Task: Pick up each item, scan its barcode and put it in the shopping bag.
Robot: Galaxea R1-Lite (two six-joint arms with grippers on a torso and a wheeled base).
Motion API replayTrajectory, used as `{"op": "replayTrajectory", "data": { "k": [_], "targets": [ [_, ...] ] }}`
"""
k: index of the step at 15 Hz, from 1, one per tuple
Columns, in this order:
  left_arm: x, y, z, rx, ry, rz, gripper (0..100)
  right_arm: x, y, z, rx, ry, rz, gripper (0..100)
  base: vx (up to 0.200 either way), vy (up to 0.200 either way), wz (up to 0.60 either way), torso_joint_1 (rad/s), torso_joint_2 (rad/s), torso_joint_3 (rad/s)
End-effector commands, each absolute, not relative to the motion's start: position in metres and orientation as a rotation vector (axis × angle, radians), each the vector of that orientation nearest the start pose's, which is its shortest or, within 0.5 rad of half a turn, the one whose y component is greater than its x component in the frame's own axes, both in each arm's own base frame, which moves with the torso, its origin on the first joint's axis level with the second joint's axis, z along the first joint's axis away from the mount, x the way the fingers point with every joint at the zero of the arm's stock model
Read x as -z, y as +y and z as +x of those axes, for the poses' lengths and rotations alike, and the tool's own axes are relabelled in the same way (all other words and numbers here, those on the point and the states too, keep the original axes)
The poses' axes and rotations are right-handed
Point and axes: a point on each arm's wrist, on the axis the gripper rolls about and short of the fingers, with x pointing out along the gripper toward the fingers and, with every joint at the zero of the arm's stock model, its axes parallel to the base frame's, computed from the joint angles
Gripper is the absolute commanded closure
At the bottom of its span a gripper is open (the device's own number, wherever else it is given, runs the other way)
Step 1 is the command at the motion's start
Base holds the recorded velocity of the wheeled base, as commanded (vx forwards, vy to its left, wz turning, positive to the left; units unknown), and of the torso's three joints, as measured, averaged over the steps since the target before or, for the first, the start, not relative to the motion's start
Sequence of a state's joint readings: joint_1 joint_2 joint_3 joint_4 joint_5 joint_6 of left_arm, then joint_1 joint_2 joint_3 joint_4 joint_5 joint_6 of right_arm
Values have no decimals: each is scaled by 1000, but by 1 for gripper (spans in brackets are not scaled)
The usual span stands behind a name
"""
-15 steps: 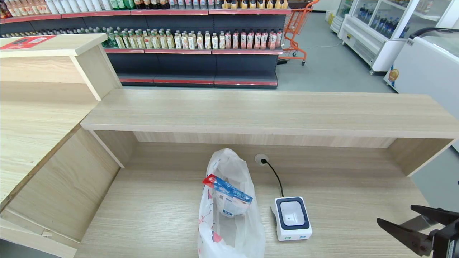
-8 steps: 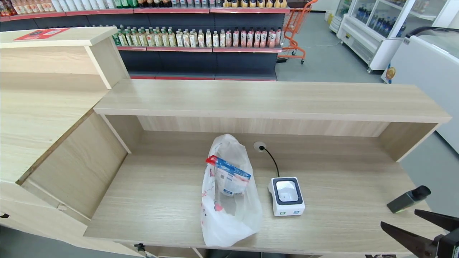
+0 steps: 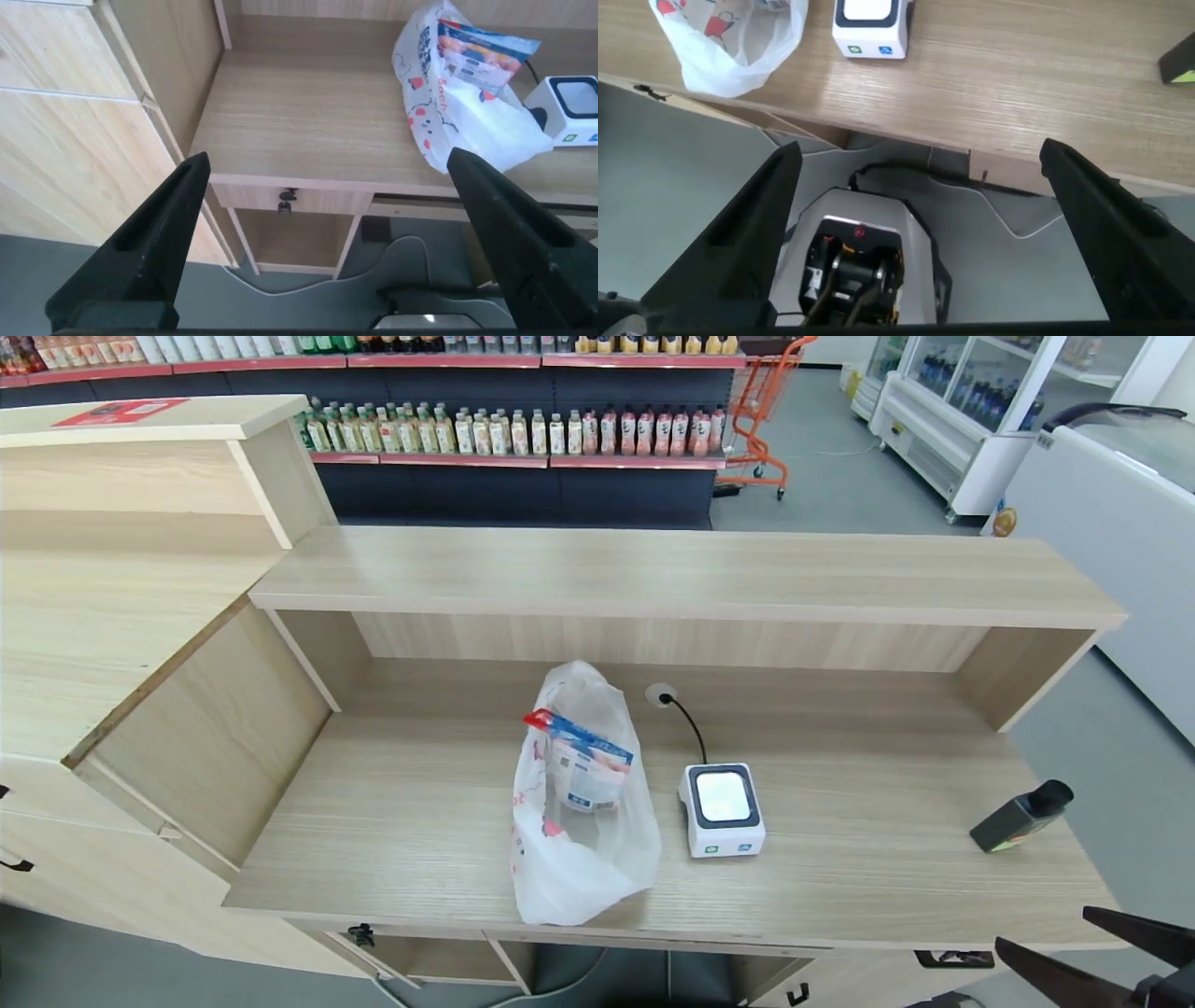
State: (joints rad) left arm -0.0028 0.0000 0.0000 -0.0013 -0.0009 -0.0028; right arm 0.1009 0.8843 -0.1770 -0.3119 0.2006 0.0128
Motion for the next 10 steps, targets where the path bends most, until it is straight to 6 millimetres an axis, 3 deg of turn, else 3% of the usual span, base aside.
{"op": "replayTrajectory", "data": {
  "k": [1,10],
  "targets": [
    [-76,0,-23,3,0,-2,0,-136,13,77,-308,376,77,0,0,-200,0,-2,-7,2],
    [-76,0,-23,3,0,0,0,-133,13,71,-316,397,113,0,0,-200,0,0,3,-1]
  ]
}}
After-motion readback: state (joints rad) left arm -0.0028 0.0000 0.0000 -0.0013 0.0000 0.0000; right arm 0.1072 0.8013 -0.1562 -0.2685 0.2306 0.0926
